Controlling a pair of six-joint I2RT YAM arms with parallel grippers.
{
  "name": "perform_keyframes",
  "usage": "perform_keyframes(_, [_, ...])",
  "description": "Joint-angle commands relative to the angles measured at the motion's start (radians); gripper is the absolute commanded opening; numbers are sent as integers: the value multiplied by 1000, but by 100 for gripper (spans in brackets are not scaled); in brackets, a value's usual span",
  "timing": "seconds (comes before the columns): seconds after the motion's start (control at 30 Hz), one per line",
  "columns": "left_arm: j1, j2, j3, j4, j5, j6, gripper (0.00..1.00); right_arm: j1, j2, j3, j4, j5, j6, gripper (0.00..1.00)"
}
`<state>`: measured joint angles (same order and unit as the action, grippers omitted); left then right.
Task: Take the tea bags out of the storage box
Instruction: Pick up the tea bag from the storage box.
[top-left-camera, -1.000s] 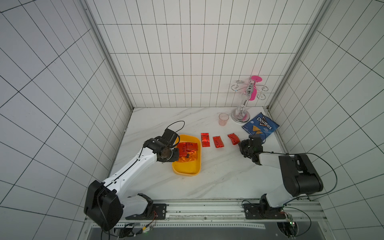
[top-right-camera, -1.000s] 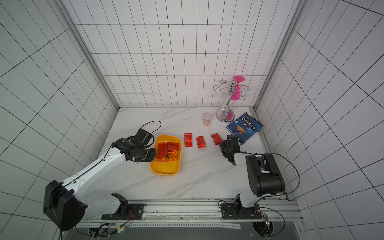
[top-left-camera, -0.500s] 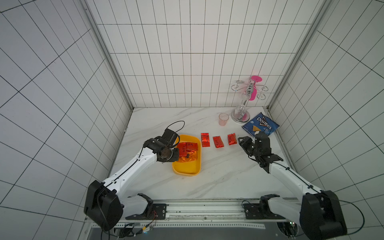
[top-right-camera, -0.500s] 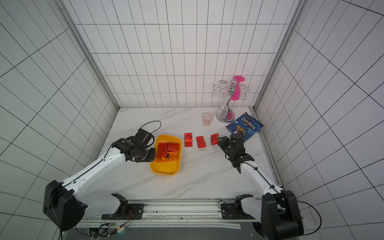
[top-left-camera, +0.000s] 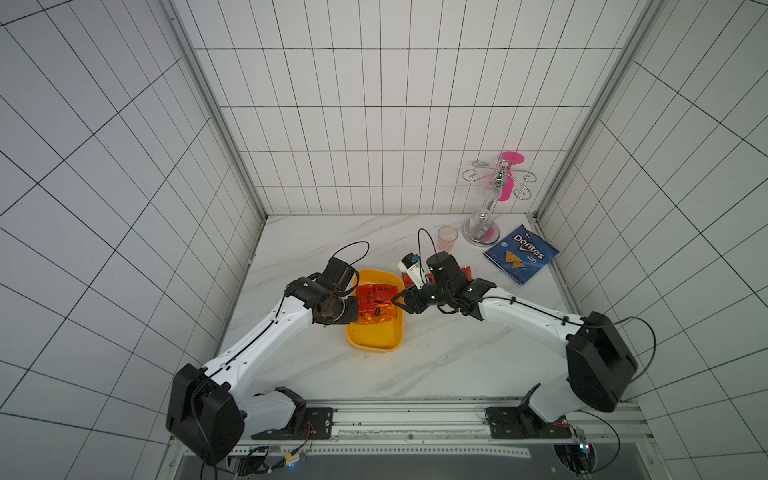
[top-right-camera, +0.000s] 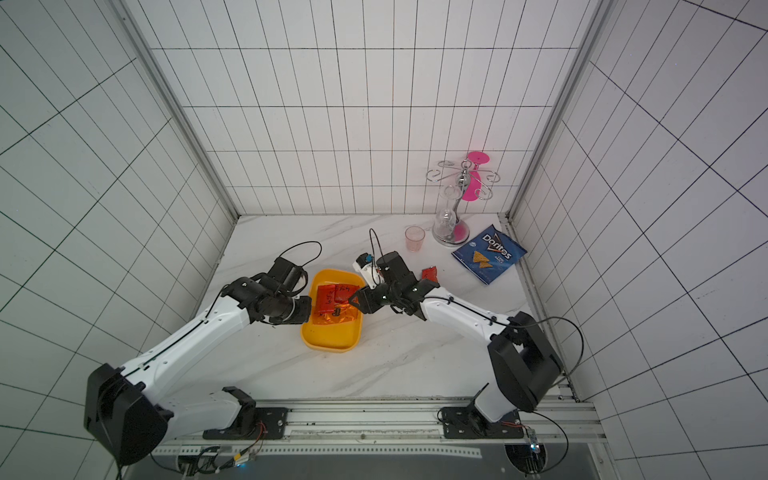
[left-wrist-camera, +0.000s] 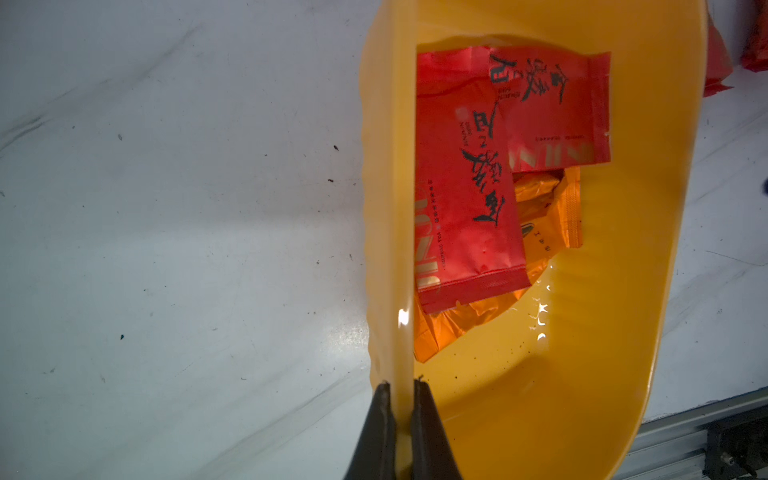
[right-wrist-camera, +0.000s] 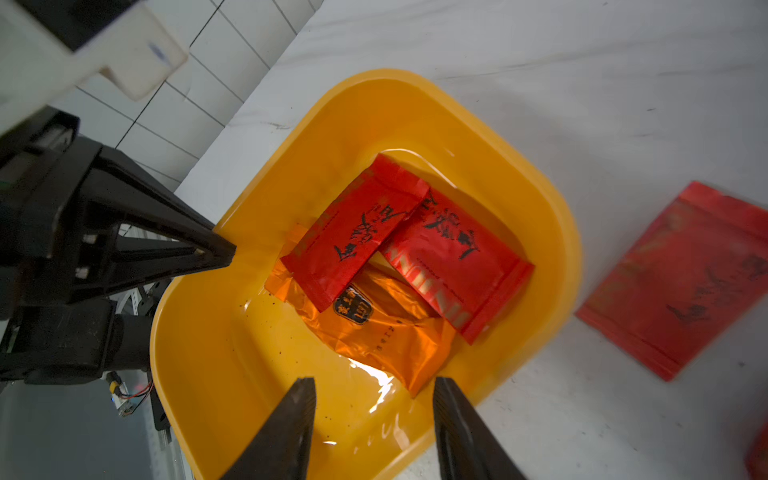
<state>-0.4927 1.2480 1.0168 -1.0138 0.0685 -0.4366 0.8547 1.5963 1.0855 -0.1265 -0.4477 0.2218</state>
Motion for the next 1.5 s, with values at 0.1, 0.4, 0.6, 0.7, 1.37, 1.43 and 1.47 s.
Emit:
perform_keyframes(0.1, [-7,-18,2,29,1,1,0,42,177,174,-42,46,204,48])
perform_keyframes(0.4, [-12,-19,2,26,-3,0,0,45,295,248,-27,14,328,47])
perform_keyframes(0.6, [-12,-18,2,27,-4,0,0,46,339,256,45,-59,394,39])
perform_keyframes(0.7, [-12,-18,2,27,-3,0,0,54,356,273,49,-82,414,36])
perform_keyframes(1.37, [-13,-20,3,27,-9,-1,0,82,335,294,58,-54,417,0])
perform_keyframes(1.43, [-13,-17,2,25,-11,-1,0,80,320,293,60,-49,413,0])
perform_keyframes(1.47, [-13,-16,3,26,-14,-3,0,78,309,290,59,-45,413,0])
